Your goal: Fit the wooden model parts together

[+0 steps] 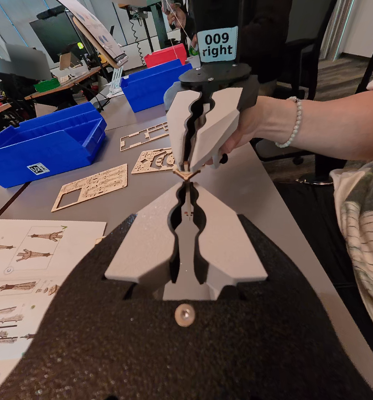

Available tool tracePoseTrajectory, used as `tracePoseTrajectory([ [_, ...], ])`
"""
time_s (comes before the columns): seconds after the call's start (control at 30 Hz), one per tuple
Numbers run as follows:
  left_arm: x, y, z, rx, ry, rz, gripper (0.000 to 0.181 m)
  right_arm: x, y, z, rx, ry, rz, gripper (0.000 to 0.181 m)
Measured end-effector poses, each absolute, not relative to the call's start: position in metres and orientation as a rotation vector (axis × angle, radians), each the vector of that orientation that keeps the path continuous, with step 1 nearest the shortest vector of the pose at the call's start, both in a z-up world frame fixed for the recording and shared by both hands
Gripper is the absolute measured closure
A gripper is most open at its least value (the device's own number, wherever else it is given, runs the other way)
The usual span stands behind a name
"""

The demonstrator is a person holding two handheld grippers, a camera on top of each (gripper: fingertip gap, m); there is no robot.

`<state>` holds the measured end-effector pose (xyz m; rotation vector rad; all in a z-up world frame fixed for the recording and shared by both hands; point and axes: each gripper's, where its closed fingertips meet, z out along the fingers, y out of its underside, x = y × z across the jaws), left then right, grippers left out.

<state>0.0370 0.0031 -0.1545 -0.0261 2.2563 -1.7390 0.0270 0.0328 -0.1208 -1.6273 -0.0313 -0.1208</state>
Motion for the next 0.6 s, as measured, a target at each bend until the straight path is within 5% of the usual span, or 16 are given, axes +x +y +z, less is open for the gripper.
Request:
tracePoseTrajectory([
  [0.6, 0.041, 0.002, -0.16, -0.086, 2.295, -1.742, 0.181, 0.033, 0.019, -0.124, -1.668, -0.001, -0.153, 0.18],
])
